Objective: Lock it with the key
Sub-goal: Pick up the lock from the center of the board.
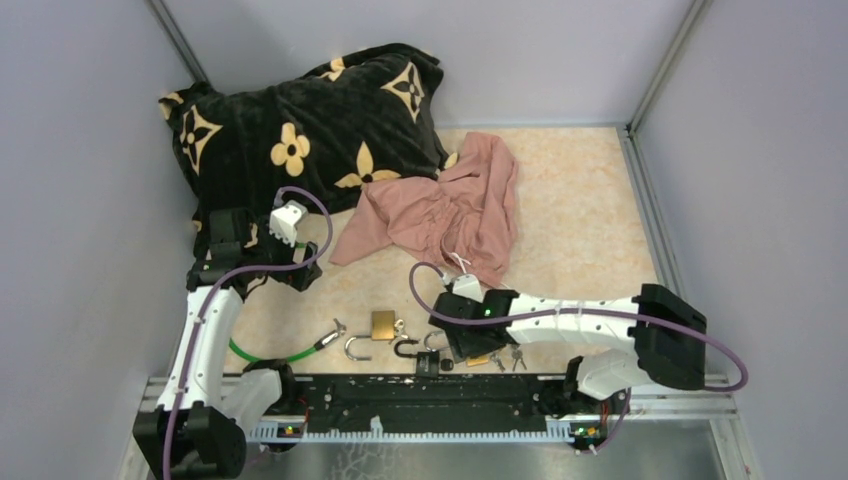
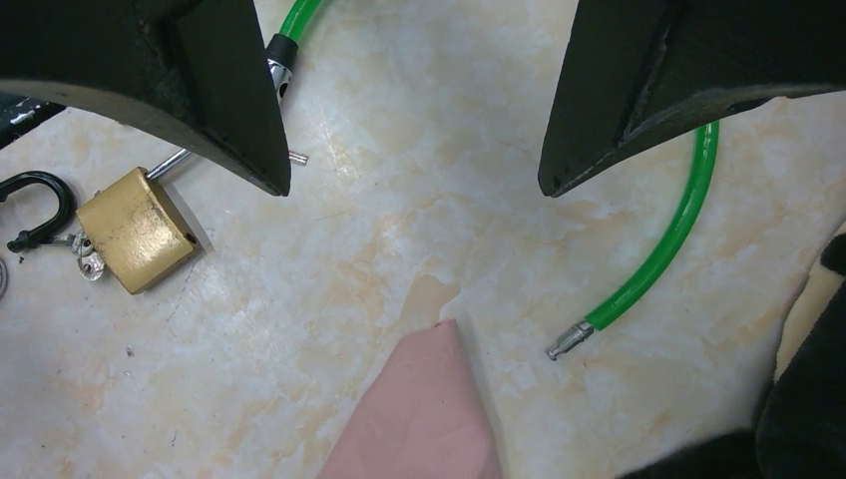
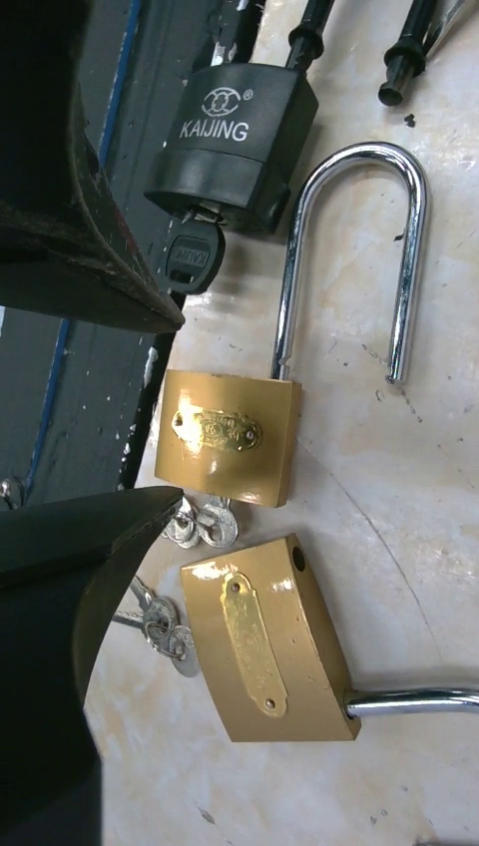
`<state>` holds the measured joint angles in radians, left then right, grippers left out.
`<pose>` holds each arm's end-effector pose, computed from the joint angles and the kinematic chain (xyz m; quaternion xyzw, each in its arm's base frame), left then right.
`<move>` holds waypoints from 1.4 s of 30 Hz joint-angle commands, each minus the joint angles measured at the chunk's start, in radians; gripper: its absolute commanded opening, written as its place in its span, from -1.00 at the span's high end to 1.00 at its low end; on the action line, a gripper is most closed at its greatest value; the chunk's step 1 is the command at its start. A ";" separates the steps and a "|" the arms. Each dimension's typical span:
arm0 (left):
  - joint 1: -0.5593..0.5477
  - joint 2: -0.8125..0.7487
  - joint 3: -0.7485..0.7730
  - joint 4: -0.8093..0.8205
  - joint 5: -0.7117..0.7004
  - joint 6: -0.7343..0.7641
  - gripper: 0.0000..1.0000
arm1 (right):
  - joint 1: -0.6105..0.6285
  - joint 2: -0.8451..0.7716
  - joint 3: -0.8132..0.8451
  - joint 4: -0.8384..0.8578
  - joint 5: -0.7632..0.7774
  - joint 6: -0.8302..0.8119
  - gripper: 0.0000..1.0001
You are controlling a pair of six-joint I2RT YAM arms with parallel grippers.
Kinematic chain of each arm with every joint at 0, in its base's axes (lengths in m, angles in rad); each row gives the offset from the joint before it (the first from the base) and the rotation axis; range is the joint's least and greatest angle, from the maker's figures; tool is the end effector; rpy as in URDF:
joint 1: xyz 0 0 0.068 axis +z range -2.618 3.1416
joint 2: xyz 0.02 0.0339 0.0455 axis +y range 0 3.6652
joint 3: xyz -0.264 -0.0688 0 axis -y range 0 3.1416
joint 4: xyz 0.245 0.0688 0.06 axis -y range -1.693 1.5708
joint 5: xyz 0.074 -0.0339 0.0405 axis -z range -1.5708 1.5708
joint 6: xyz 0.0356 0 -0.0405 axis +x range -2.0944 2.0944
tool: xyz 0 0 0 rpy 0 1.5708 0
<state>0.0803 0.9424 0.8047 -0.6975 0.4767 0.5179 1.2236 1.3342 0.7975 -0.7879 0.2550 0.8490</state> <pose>0.1873 -0.0013 0.2746 0.2797 0.8667 -0.1076 0.3988 0.0853 0.2093 0.1913 -0.1680 0.9701 0.0405 0.1706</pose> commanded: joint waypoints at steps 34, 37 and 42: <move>0.001 0.022 -0.030 0.032 0.080 0.033 -0.98 | 0.036 0.056 0.022 -0.122 0.093 0.237 -0.37; 0.001 0.024 -0.027 0.032 0.086 0.032 -0.97 | 0.036 0.048 0.000 -0.099 0.078 0.240 -0.36; 0.002 0.033 -0.025 0.030 0.092 0.029 -0.97 | 0.036 0.054 -0.027 -0.040 0.049 0.246 -0.22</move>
<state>0.0803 0.9707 0.7807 -0.6800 0.5358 0.5358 1.2503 1.4075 0.7841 -0.8597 0.3077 1.0782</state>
